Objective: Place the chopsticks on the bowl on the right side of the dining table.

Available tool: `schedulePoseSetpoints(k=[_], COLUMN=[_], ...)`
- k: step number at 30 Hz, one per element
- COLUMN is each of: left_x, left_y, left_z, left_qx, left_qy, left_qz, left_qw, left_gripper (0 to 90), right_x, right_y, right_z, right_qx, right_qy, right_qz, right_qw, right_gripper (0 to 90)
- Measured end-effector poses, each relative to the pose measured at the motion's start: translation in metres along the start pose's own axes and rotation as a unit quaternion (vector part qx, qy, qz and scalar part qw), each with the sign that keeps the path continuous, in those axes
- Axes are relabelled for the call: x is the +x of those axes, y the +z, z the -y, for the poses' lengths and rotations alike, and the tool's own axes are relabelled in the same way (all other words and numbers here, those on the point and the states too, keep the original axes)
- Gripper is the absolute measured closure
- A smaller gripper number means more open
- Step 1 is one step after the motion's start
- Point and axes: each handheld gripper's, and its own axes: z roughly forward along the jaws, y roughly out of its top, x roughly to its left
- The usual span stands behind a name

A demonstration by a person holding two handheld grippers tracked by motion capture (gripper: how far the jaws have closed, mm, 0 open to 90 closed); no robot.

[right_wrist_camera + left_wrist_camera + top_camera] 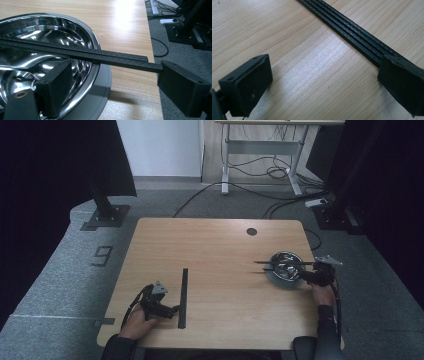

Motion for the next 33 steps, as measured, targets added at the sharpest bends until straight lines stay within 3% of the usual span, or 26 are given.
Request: schedulePoseSetpoints(k=[33], left_x=[0.0], left_y=[0.0], left_z=[0.0], left_qx=[0.0], left_qy=[0.0], left_qz=[0.0], left_qw=[1.0], left_gripper=[0.0], right_x=[0.006], right_y=[0.0], right_z=[-0.0009], right_qx=[0.003], right_qy=[-0.018], right_qz=[0.001], right_qw=[0.9998], right_gripper=[20.1])
